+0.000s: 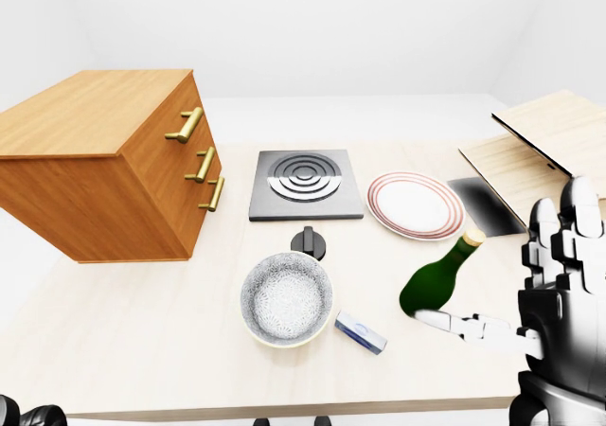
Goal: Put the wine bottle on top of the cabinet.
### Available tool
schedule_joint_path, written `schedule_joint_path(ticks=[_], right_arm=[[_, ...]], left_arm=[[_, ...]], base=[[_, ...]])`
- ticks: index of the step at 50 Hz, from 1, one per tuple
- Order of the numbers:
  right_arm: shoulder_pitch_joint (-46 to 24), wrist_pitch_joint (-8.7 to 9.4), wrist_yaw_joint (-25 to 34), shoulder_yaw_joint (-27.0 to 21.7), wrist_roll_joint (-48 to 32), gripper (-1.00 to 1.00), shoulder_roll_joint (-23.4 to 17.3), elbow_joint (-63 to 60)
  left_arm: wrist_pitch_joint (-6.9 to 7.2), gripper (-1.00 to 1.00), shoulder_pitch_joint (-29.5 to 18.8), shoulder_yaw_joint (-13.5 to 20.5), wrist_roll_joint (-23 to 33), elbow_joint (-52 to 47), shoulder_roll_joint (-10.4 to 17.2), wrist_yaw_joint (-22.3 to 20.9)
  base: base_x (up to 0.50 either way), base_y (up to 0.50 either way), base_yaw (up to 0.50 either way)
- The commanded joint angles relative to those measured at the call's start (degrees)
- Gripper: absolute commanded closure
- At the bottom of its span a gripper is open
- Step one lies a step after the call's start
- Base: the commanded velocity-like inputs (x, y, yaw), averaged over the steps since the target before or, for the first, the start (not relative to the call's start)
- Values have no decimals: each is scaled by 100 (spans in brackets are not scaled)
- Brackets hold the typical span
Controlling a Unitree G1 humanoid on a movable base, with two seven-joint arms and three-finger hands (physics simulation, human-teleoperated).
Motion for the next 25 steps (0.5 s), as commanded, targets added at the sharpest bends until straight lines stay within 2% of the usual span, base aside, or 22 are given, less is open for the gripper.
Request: schedule_joint_path(ticks=[1,25], right_arm=[[-37,0,-263,34,229,-100,-146,1234],[-238,0,-614,334,389,-100,-589,2824]], left_arm=[[0,-100,47,-218,38,530,-46,109],[0,-100,132,-210,135,580,-95,-4]], base=[[0,0,0],[0,0,0]])
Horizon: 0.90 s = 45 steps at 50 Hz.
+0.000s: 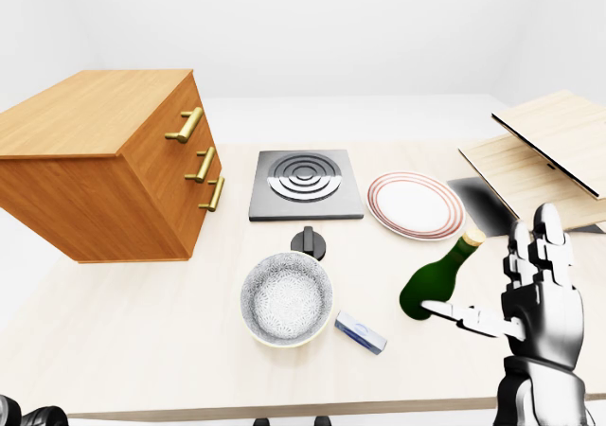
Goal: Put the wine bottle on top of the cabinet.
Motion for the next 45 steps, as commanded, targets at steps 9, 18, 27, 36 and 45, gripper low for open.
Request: schedule_joint_path(ticks=[9,18,27,36,45], right_arm=[[-178,-50,-430,451,172,-100,-335,1821],[-333,-80,-567,602,233,-100,-552,2182],[-491,0,-666,656,163,-100,-711,2048],[-659,0,-749,793,129,-100,-800,2275],[-729,-160,-830,969,188,-100,-841,2835]], left_arm=[[0,-100,105,-229,141,602,-78,11],[0,-100,53,-212,174,677,-71,-13],[0,-100,86,-292,246,685,-113,-21],[0,-100,76,-237,234,690,-111,-51],[0,-100,85,-243,260,722,-100,-66]], base=[[0,0,0],[0,0,0],[0,0,0],[0,0,0],[0,0,0]])
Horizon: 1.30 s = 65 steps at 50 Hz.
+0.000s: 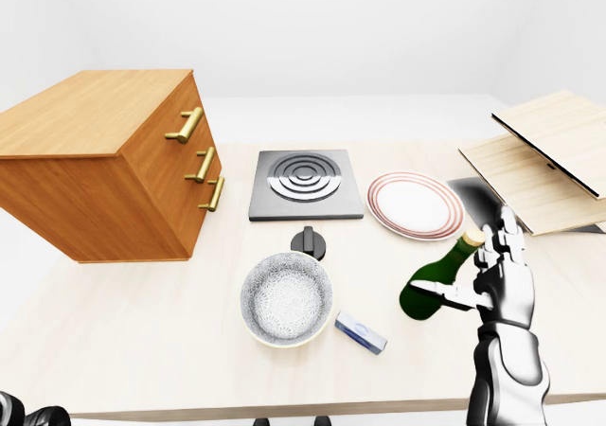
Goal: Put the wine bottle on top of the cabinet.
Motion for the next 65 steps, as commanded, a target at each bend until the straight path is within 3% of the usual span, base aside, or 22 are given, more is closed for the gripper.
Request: schedule_joint_path(ticks=[1,12,13,14,15,20,28,31,44,49,53,65], right_arm=[[-104,-163,-267,350,65,-100,-70,1022],[-126,-230,-310,494,79,-100,-101,1119],[-125,-238,-289,495,120,-84,-98,1102],[-134,-234,-291,504,141,95,-94,1088],[-129,-241,-266,527,157,100,-87,1084],[-118,-224,-284,541,190,100,-71,1034],[43,0,-296,474,191,100,38,481],[119,0,-290,457,145,100,123,114],[88,0,-280,479,-178,100,430,-2742],[-230,0,-294,770,-451,100,374,-3718],[-781,0,-438,1276,-733,100,175,-4485],[-1705,0,-626,2301,-1350,100,22,-4627]], left_arm=[[0,-100,69,-209,62,593,-31,70],[0,-100,133,-241,184,601,-100,-17],[0,-100,121,-240,189,603,-100,-17],[0,-100,120,-248,196,603,-111,-19],[0,-100,152,-277,244,600,-136,-47],[0,-100,111,-262,254,611,-149,-57],[0,-100,127,-255,270,592,-163,-68],[0,-100,173,-284,321,588,-195,-106],[0,-100,194,-295,407,629,-267,-187],[0,-100,175,-285,399,631,-272,-188],[0,-100,171,-299,394,608,-274,-177],[0,-100,184,-355,398,627,-277,-171]], base=[[0,0,0],[0,0,0],[0,0,0],[0,0,0],[0,0,0],[0,0,0],[0,0,0],[0,0,0],[0,0,0],[0,0,0],[0,0,0],[0,0,0]])
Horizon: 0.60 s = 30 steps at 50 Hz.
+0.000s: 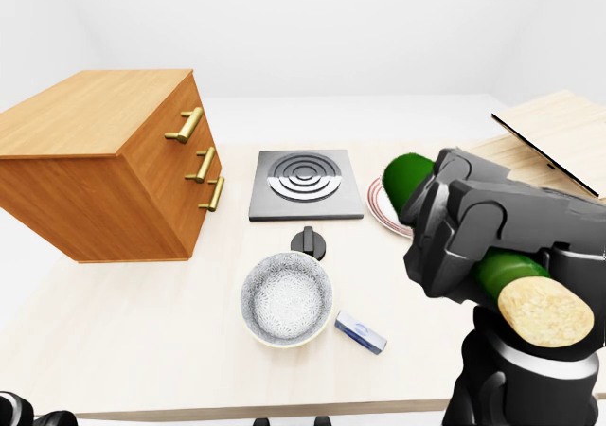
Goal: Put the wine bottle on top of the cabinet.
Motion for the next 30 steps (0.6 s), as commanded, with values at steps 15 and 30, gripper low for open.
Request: schedule_joint_path(ticks=[15,30], right_arm=[[-1685,0,-625,1686,-922,100,126,197],[-1954,0,-707,1846,-899,100,324,544]], left_arm=[[0,-100,-16,-498,458,706,-219,-71],[0,-100,-215,-980,1045,903,-460,-223]], base=[[0,0,0],[0,0,0]])
